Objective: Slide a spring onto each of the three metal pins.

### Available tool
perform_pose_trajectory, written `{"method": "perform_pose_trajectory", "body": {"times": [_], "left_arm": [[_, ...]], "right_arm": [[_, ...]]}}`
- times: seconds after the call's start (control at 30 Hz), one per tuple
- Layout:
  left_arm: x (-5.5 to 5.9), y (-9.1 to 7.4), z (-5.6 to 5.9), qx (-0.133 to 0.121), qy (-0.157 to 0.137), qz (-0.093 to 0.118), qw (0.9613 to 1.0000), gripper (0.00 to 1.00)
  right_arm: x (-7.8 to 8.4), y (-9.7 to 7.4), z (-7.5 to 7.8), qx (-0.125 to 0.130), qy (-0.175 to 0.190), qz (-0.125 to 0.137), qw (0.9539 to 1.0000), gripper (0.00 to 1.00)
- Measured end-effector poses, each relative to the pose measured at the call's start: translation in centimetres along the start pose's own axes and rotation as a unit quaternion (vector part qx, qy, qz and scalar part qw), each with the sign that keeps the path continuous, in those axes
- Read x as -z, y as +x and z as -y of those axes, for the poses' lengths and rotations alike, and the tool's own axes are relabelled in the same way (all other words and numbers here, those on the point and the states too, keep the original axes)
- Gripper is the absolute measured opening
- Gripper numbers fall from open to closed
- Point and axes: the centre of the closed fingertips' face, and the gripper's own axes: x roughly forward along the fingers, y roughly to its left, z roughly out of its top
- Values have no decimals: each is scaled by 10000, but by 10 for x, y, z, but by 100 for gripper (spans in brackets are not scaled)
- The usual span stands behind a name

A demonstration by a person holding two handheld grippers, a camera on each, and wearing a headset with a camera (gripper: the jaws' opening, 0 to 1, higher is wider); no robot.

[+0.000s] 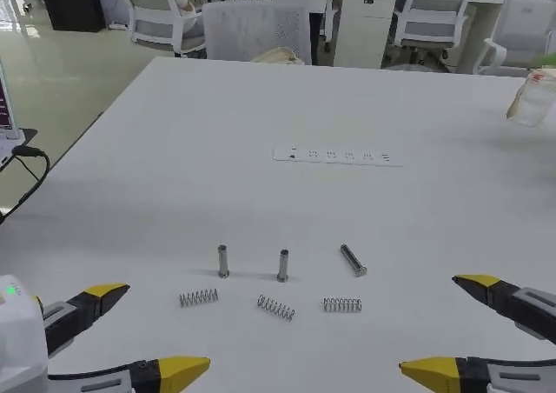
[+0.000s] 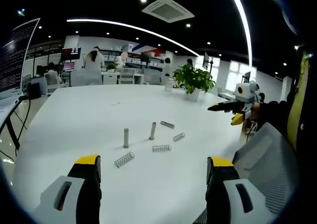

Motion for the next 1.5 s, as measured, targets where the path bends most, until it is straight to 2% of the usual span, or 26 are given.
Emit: {"method": "perform_pose_trajectory", "body": {"times": [0.5, 1.07, 1.5], "left_arm": [[0, 4, -1, 46, 1, -63, 10000, 85], [-2, 4, 0, 47, 41, -34, 10000, 84], [-3, 3, -1, 20, 37, 13, 10000, 84]], "right_arm": [[0, 2, 2, -15, 31, -46, 10000, 91], [2, -1, 1, 22, 44, -45, 10000, 91], [0, 2, 8, 29, -3, -68, 10000, 90]]}}
